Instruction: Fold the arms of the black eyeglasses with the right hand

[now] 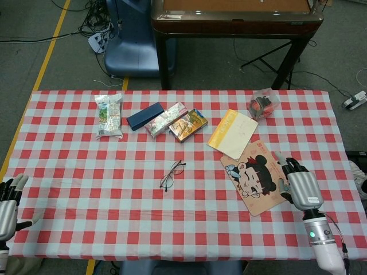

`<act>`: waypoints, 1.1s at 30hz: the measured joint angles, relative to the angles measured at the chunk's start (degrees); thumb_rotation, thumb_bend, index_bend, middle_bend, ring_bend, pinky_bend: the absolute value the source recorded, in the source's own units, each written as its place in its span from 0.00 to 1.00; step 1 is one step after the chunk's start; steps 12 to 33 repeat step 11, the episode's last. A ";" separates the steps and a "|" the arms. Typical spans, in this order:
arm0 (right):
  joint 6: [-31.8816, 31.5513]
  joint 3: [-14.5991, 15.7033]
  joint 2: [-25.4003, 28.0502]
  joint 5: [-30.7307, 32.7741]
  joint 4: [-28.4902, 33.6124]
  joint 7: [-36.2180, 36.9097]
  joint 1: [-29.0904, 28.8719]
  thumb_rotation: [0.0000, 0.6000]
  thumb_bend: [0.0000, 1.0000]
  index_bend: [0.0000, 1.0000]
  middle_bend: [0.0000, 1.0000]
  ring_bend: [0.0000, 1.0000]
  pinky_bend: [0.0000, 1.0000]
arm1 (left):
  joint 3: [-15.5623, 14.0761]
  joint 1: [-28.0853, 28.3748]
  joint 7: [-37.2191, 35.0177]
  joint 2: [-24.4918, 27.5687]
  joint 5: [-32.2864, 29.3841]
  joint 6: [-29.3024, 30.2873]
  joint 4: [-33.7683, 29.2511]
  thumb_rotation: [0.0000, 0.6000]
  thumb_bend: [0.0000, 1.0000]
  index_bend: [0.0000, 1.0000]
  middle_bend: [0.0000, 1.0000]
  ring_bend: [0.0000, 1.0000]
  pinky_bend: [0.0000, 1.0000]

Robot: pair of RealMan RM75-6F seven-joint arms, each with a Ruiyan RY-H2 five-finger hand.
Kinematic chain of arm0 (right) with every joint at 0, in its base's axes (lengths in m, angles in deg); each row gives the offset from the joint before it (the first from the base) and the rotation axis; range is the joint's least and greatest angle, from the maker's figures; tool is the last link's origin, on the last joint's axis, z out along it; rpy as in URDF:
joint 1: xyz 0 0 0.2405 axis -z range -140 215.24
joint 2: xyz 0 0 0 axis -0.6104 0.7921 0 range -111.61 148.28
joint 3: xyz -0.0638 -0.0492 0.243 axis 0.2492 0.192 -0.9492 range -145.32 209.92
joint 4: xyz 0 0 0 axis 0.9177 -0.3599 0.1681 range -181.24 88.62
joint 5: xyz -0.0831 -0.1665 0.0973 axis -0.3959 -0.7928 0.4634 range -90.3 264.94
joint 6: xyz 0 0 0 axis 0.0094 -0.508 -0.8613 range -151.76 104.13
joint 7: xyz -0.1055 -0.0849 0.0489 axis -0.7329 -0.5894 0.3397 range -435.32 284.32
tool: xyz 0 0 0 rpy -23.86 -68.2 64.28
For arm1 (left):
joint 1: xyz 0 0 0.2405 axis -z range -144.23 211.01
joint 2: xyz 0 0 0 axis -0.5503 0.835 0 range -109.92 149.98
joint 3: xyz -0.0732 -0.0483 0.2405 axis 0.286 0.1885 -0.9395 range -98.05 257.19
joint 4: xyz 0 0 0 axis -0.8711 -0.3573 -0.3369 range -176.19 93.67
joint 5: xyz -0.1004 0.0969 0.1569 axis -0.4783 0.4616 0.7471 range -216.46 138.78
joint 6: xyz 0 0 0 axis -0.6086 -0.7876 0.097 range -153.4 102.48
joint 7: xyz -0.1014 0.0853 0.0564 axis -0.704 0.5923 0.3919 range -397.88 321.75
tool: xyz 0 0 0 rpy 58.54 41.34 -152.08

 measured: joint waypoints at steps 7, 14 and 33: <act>-3.87 0.44 0.96 -2.45 -1.59 1.82 4.36 1.00 0.56 0.00 0.20 0.11 0.32 | 0.05 0.57 -0.13 0.45 1.85 0.97 -1.30 1.00 0.16 0.00 0.00 0.00 0.00; -4.46 0.09 1.05 -3.62 -2.07 2.93 5.44 1.00 0.56 0.00 0.20 0.11 0.32 | -0.24 0.77 -0.97 0.62 3.11 1.43 -1.80 1.00 0.16 0.00 0.00 0.00 0.00; -4.46 0.09 1.05 -3.62 -2.07 2.93 5.44 1.00 0.56 0.00 0.20 0.11 0.32 | -0.24 0.77 -0.97 0.62 3.11 1.43 -1.80 1.00 0.16 0.00 0.00 0.00 0.00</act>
